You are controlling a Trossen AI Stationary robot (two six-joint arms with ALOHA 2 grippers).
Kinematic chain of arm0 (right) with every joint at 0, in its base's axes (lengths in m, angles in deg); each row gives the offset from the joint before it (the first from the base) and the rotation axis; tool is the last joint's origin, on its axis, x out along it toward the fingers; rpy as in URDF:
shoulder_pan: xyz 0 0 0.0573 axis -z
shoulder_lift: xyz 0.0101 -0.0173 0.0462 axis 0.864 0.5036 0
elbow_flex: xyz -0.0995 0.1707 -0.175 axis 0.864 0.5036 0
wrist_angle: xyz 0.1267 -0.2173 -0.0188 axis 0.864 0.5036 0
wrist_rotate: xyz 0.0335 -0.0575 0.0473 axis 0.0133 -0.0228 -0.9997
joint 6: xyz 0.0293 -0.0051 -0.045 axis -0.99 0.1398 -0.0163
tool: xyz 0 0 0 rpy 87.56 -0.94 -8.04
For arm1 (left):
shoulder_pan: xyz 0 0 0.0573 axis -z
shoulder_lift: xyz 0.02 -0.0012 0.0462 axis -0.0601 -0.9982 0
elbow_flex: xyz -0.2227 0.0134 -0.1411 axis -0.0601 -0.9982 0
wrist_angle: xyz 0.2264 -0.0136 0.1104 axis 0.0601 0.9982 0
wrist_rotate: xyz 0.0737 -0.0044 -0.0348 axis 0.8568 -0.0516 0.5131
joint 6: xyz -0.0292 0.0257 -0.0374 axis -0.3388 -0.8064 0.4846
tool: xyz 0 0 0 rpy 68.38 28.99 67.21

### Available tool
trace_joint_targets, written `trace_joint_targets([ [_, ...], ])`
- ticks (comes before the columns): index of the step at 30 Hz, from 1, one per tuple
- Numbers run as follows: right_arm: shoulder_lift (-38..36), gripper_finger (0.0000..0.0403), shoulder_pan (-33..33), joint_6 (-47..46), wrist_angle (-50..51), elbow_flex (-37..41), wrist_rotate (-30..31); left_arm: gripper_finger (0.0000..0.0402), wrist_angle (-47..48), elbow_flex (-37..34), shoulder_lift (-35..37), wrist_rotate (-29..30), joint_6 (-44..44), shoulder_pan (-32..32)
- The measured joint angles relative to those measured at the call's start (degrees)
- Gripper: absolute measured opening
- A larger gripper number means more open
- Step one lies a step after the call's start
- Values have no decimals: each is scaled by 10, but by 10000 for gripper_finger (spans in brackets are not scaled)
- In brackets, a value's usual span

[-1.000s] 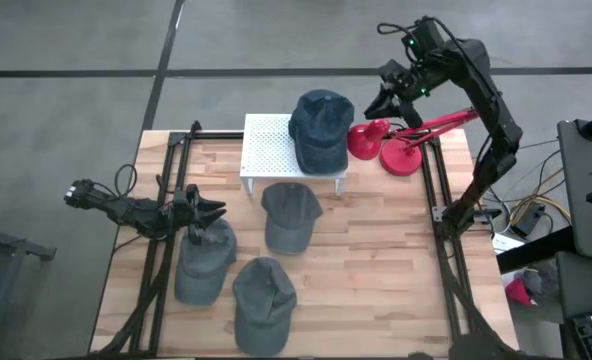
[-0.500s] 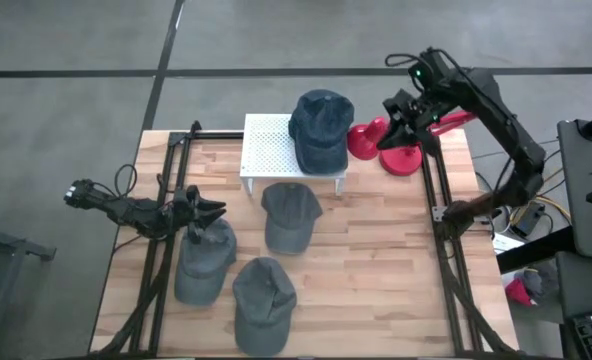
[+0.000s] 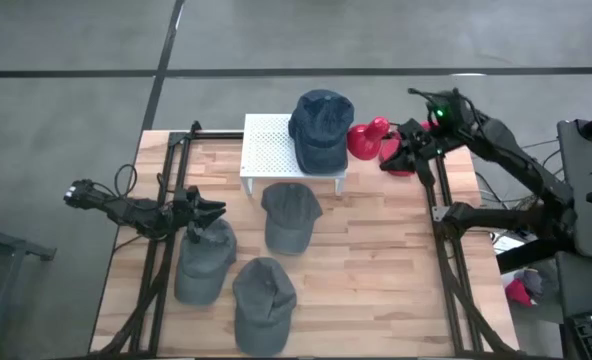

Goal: Pick & Place hat
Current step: Put the middle left gray cap on the shelf

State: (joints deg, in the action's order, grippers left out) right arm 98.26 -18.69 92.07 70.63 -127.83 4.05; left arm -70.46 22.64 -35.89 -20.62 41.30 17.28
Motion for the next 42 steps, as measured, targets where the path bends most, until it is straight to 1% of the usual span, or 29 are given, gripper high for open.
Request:
trace_joint_targets([
  [2,-34,27,-6,-27,-47,35,7,122,0,0,0,1,0,0],
  [4,-68,27,-10,-61,-100,69,28,122,0,0,0,2,0,0],
  [8,-129,27,-18,-105,-183,138,90,122,-1,0,0,3,2,0],
  [12,-177,27,-21,-128,-238,195,133,122,-3,0,0,5,17,0],
  [16,-209,27,-21,-153,-293,248,170,122,-3,0,0,5,30,0],
  [23,-230,27,-21,-174,-360,315,229,122,-2,9,0,5,30,0],
  [28,-230,27,-21,-195,-368,345,284,122,19,33,-2,5,13,1],
  [34,-230,27,-21,-195,-368,364,285,122,53,65,-31,5,-1,0],
  [39,-225,27,-21,-227,-363,368,284,122,90,95,-77,4,0,0],
  [42,-227,27,-21,-209,-365,368,284,122,106,115,-110,-7,2,0],
])
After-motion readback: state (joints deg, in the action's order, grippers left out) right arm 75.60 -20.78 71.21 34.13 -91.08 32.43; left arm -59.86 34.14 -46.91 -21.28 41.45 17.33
